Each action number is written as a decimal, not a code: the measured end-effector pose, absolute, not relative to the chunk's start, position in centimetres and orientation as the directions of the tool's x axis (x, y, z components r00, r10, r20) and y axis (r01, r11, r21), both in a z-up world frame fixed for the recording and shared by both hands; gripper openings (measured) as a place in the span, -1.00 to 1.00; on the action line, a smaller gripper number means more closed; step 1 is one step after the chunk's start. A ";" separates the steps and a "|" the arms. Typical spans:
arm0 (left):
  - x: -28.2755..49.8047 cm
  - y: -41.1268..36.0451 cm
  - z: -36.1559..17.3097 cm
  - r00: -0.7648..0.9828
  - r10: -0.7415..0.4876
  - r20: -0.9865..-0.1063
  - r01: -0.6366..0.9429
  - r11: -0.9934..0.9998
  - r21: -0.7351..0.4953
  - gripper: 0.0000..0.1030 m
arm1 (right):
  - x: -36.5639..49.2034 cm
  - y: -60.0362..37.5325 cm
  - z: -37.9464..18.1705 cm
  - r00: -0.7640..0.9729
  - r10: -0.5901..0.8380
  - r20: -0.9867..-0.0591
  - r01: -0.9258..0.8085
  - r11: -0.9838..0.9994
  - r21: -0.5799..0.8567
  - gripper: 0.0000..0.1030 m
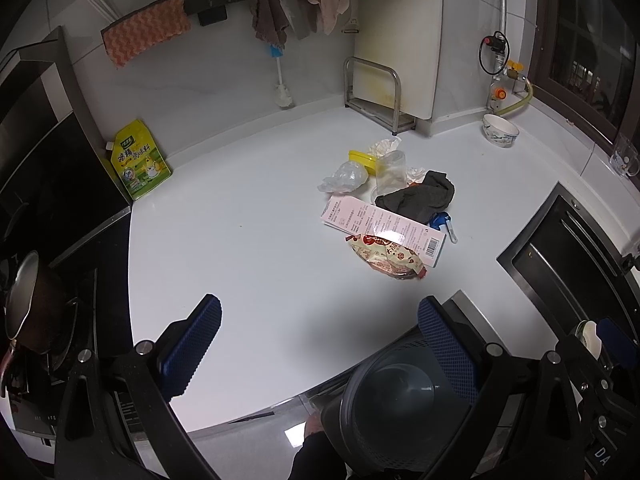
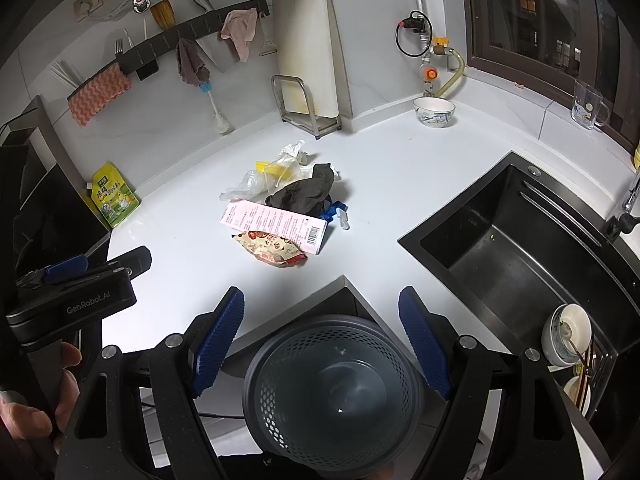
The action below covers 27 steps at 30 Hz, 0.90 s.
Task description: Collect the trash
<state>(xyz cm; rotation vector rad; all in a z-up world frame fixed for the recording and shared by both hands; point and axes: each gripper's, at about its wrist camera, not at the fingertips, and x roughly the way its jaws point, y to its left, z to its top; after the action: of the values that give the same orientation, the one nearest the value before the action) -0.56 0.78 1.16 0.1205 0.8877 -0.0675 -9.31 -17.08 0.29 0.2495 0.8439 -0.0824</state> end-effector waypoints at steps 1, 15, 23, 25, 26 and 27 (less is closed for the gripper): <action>-0.6 0.8 1.3 0.630 -0.009 -0.777 0.108 0.991 0.076 0.88 | -9.3 -17.1 0.3 0.664 0.027 -0.748 0.170 0.968 0.185 0.48; -0.7 1.4 1.8 0.634 -0.005 -0.773 0.102 0.992 0.077 0.88 | -9.4 -16.7 0.3 0.666 0.027 -0.745 0.166 0.969 0.184 0.48; -0.6 1.5 1.8 0.635 -0.007 -0.772 0.103 0.992 0.077 0.88 | -9.3 -16.6 0.4 0.668 0.027 -0.744 0.167 0.969 0.185 0.48; -0.7 1.4 1.7 0.636 -0.005 -0.772 0.102 0.992 0.078 0.88 | -9.4 -16.7 0.3 0.668 0.027 -0.743 0.165 0.969 0.184 0.48; -0.7 1.5 1.8 0.636 -0.005 -0.772 0.103 0.992 0.078 0.88 | -9.4 -16.7 0.3 0.668 0.028 -0.743 0.164 0.969 0.184 0.48; -0.8 1.3 1.7 0.636 -0.005 -0.771 0.103 0.992 0.078 0.88 | -9.4 -16.7 0.3 0.669 0.027 -0.743 0.165 0.969 0.184 0.48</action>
<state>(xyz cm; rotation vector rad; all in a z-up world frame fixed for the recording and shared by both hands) -0.84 1.34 1.67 0.1183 0.8794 -0.0619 -9.40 -16.65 0.34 0.2447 0.8362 -0.0785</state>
